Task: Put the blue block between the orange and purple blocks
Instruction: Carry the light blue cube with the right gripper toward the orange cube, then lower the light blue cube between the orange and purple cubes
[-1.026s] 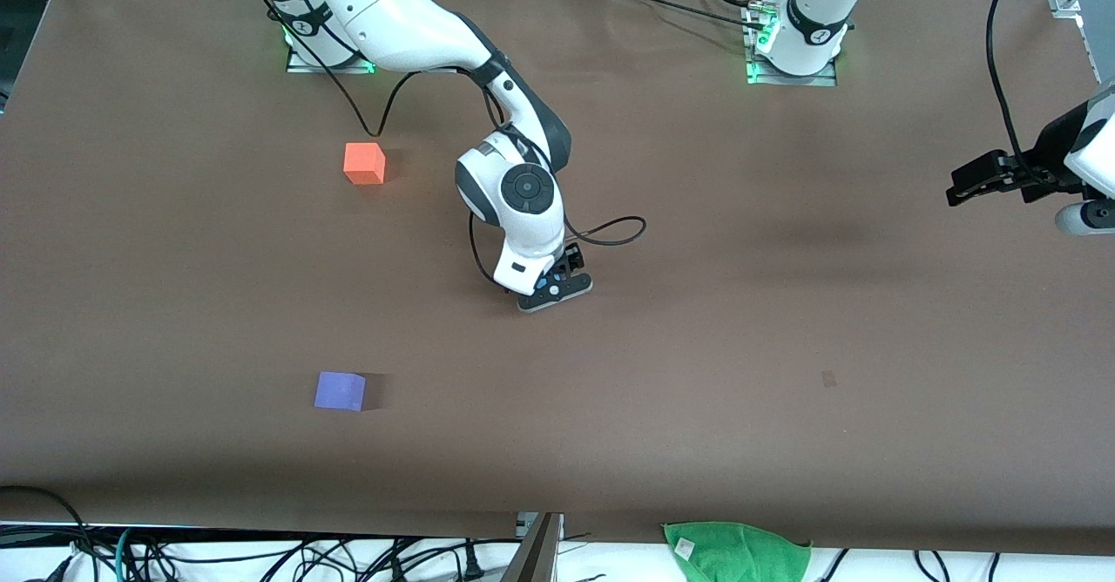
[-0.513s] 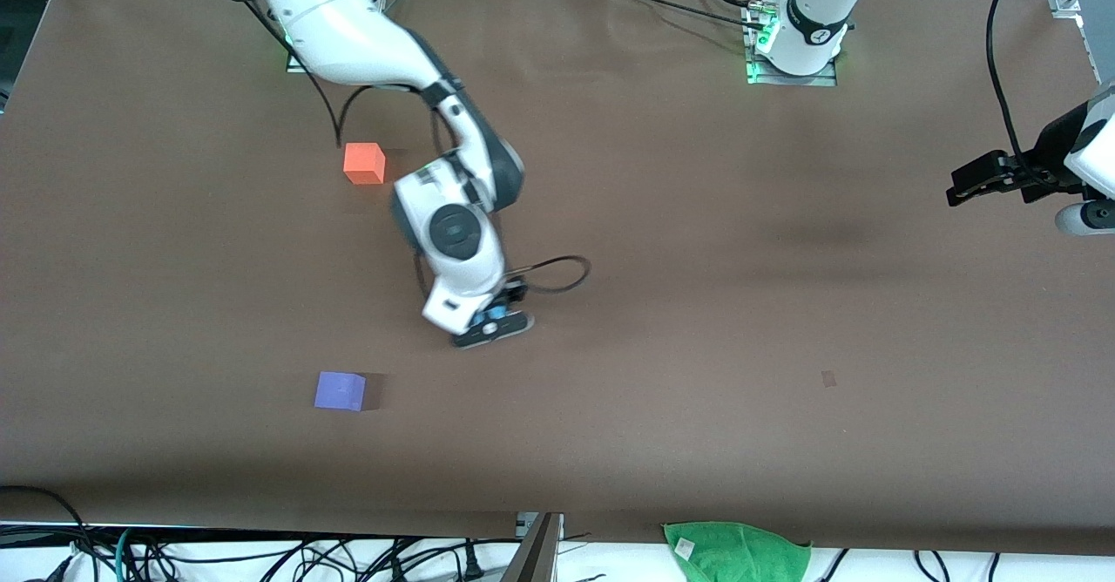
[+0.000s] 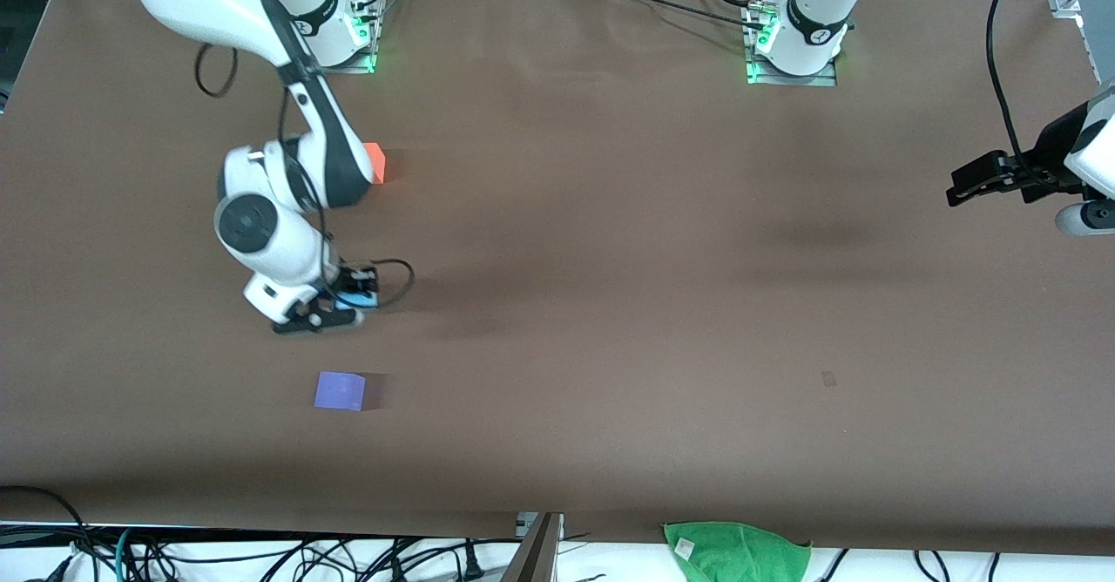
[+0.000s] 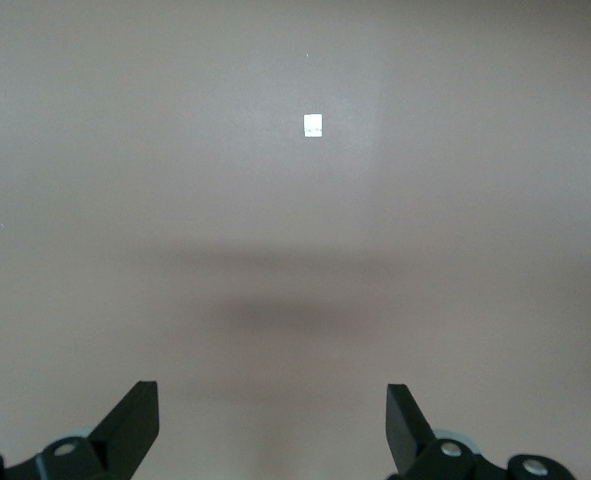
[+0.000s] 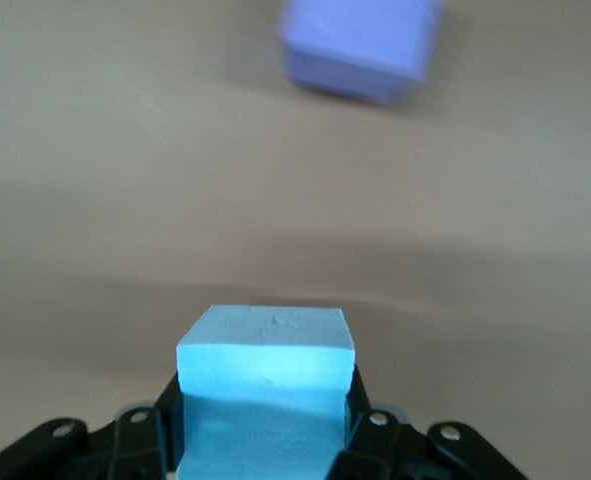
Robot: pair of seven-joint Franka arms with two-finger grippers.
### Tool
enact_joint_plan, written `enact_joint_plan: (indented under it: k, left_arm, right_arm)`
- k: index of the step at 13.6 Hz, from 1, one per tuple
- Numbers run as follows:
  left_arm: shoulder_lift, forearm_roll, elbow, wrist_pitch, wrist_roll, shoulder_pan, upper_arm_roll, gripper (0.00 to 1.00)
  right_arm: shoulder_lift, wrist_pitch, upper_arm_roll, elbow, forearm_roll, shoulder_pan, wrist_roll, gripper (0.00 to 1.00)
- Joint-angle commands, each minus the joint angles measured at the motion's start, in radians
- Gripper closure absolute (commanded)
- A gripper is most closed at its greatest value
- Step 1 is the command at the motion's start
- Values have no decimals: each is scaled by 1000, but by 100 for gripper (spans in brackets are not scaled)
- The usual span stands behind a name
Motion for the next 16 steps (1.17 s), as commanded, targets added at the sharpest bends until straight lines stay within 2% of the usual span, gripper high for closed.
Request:
enact_joint_plan:
  k: [1,6,7,10,11,12,13,14,16]
  left_arm:
    - [13,-18,29,-12,20,-1,4,0]
    - [13,-18,29,-12,21,1,4,0]
    - [13,-18,29,-12,21,1,4,0]
    - [13,-18,29,-12,21,1,4,0]
    - [13,-18,29,-12,21,1,4,0]
    - [13,-18,29,-12,21,1,4,0]
    - [13,-18,29,-12,21,1,4,0]
    - [13,-18,29,-12,21,1,4,0]
    - [13,-18,29,-12,21,1,4,0]
  right_arm:
    - [-100,93,-47,-176,17,15,10,100]
    - [-41,191,-31,-200,22,21,143,100]
    - [-31,210,-6,-199,23,22,157,99]
    - [17,276,6,-199,23,22,191,92]
    - [20,282,17,-197,23,24,191,84]
    - [22,282,17,-194,23,24,188,65]
    - [20,280,17,-189,23,24,187,17]
    - [12,271,17,-180,23,24,182,1]
    - [-17,230,16,-156,23,24,177,1]
